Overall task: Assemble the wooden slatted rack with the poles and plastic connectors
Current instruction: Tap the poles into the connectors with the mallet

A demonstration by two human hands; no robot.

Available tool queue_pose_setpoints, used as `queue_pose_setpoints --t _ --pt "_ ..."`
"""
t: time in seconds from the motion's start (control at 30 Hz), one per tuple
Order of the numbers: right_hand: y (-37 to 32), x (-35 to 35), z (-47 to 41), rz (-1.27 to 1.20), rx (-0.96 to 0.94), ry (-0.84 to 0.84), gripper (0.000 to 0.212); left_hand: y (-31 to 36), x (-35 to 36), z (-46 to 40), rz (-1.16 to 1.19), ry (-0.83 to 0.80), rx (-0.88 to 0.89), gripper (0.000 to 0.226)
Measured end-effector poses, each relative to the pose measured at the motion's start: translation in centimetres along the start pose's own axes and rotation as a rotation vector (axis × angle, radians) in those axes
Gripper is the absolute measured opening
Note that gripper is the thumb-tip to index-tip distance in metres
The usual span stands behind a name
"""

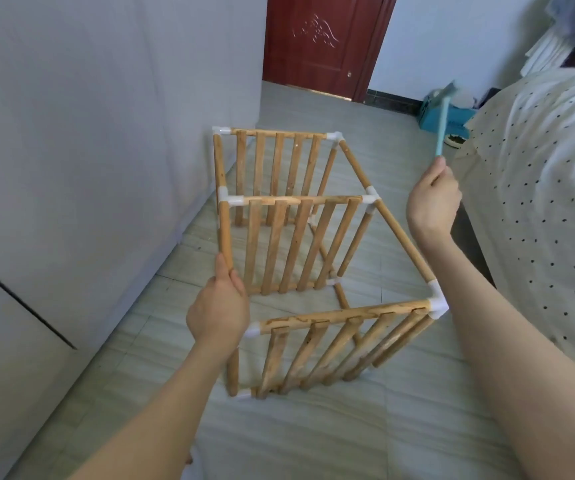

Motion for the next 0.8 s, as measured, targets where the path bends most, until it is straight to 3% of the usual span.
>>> queue_pose_setpoints --t 0.03,0.1,0.17,0.23,0.3,0.37,0.43,0.47,0.53,0.6,0.7,0.8 --pt "0.8 0.0 0.0 -0.022 0.017 0.014 0.04 0.1 0.0 0.1 -0.001 -0.001 -0.003 0.048" --pt "3.5 1.2 0.1 0.107 0.207 -0.222 0.035 0.0 -0.1 0.3 -0.001 0.004 -0.01 0.048" --pt "5.1 1.4 -0.1 0.143 0.419 -0.336 0.036 0.0 -0.2 0.2 0.005 0.005 -0.008 0.047" --pt "4.2 1.5 -0.7 0.141 0.202 -0.278 0.043 0.0 -0.2 0.4 0.026 0.014 0.002 0.046" --pt "3.4 1.0 -0.9 0.063 0.039 -0.095 0.046 0.1 -0.1 0.5 0.029 0.016 0.008 0.045" --pt "4.4 1.6 -1.3 0.1 0.093 -0.149 0.037 0.1 0.0 0.4 0.019 0.027 0.011 0.045" --pt "6.1 1.4 -1.5 0.108 0.374 -0.255 0.032 0.0 0.2 0.3 0.016 0.033 0.007 0.046" --pt "6.7 1.3 -1.8 0.107 0.397 -0.248 0.036 0.0 0.2 0.2 0.019 0.03 0.008 0.045" --pt "6.3 1.1 -1.9 0.12 0.274 -0.183 0.049 -0.1 0.2 0.2 0.022 0.031 0.016 0.044" --pt "6.3 1.3 -2.5 0.108 0.194 -0.148 0.047 -0.2 0.4 0.0 0.011 0.037 0.011 0.045" --pt "7.5 1.7 -2.6 0.066 0.398 -0.245 0.034 -0.1 0.5 -0.1 0.006 0.045 0.008 0.045" --pt "6.7 1.3 -3.1 0.036 0.259 -0.137 0.051 -0.1 0.6 -0.1 0.011 0.049 0.014 0.047"
Point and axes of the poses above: each hand's wrist, its own z-axis away from the middle knuckle, its own x-axis out of the palm, y = z × x, the point moved 3 cm from there along -z, towards the middle knuckle, and after that the axes turned 6 degrees about -z, right-handed, at the moved point
